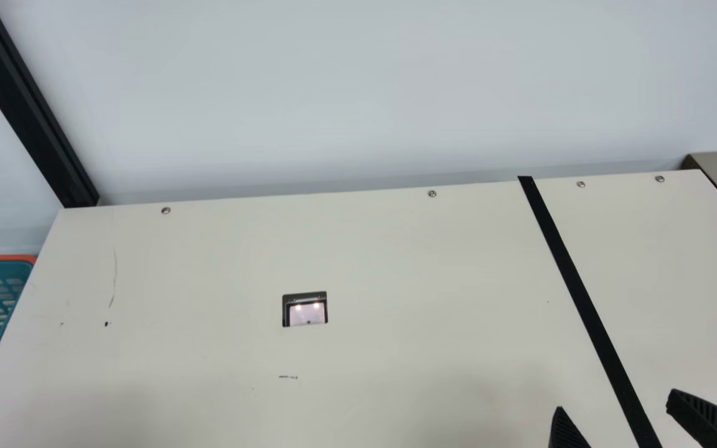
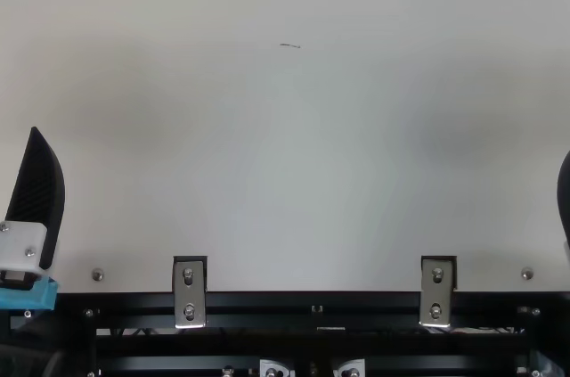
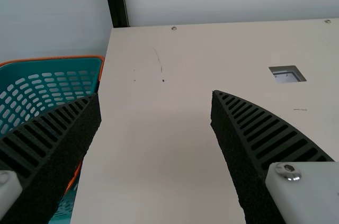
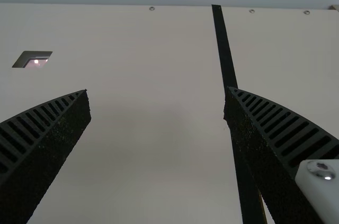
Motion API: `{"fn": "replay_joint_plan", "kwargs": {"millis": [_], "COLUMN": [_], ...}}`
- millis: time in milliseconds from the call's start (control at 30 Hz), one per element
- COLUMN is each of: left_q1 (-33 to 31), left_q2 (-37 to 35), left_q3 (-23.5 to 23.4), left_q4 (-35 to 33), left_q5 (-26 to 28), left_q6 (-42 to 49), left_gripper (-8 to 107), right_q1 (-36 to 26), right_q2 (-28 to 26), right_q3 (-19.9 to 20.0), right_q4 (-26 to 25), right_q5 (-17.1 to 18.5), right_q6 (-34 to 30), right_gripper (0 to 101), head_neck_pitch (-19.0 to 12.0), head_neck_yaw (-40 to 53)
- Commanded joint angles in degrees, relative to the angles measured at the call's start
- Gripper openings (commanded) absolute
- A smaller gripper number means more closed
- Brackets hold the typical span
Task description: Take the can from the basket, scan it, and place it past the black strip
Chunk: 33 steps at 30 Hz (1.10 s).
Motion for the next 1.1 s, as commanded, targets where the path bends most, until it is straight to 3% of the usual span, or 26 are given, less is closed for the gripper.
{"fn": "replay_joint_plan", "kwargs": {"millis": [0, 700, 1067], "left_q1": [0.0, 0.0, 0.0], "left_q2": [0.0, 0.0, 0.0], "left_q3": [0.0, 0.0, 0.0], "left_q4": [0.0, 0.0, 0.0], "left_q5": [0.0, 0.0, 0.0], "left_q6": [0.0, 0.0, 0.0], "left_gripper": [90, 90, 90], "right_q1": [0.0, 0.0, 0.0], "right_q2": [0.0, 0.0, 0.0], "right_q3": [0.0, 0.0, 0.0], "right_q4": [0.0, 0.0, 0.1], "right_q5": [0.0, 0.0, 0.0], "right_q6": [0.0, 0.0, 0.0], "right_gripper": [101, 101, 101], "head_neck_pitch": [-1.6, -1.5, -1.0], "head_neck_yaw": [0.6, 1.0, 7.0]}}
